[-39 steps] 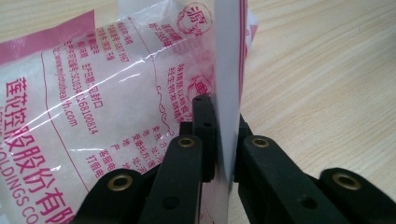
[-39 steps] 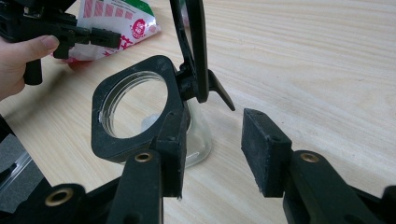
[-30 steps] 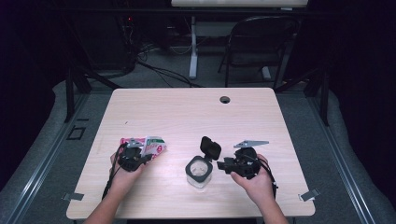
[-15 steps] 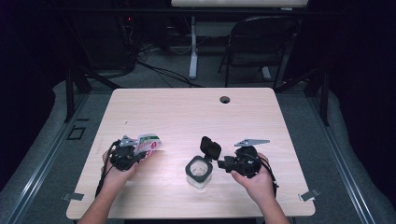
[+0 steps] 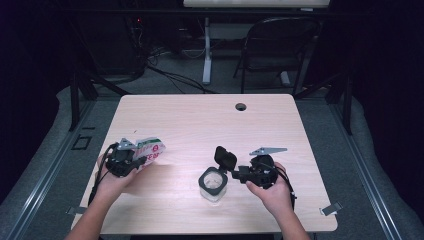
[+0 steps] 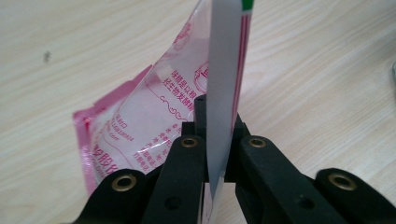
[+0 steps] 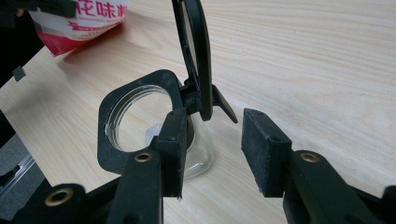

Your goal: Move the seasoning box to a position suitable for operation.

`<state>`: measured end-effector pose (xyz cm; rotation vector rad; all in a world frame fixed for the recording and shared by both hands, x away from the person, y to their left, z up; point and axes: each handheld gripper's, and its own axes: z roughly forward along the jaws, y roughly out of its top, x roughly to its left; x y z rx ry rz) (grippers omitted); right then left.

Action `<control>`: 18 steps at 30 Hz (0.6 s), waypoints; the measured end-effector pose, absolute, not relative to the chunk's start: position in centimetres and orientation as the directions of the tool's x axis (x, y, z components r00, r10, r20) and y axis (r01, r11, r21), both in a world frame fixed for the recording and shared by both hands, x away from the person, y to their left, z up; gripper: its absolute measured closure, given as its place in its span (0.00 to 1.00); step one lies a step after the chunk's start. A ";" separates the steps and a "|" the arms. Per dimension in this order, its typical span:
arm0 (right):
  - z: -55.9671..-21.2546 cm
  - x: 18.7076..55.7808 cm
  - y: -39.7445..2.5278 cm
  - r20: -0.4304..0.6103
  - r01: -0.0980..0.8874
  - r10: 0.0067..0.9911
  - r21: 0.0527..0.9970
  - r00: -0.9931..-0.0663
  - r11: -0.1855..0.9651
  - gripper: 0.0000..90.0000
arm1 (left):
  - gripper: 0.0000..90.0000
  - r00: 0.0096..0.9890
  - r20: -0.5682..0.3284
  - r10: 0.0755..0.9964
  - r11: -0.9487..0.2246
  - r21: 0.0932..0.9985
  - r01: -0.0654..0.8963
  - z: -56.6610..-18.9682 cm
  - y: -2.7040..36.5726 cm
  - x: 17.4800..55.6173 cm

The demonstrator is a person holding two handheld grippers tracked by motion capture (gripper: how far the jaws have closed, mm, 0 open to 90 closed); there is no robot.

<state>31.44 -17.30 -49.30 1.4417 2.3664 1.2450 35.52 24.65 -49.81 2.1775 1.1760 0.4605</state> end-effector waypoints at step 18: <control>-49.1 31.5 -17.4 0.316 0.695 0.781 0.690 -0.539 0.200 0.67 | 1.00 0.526 0.078 0.847 -0.417 0.712 0.565 -42.9 27.1 35.4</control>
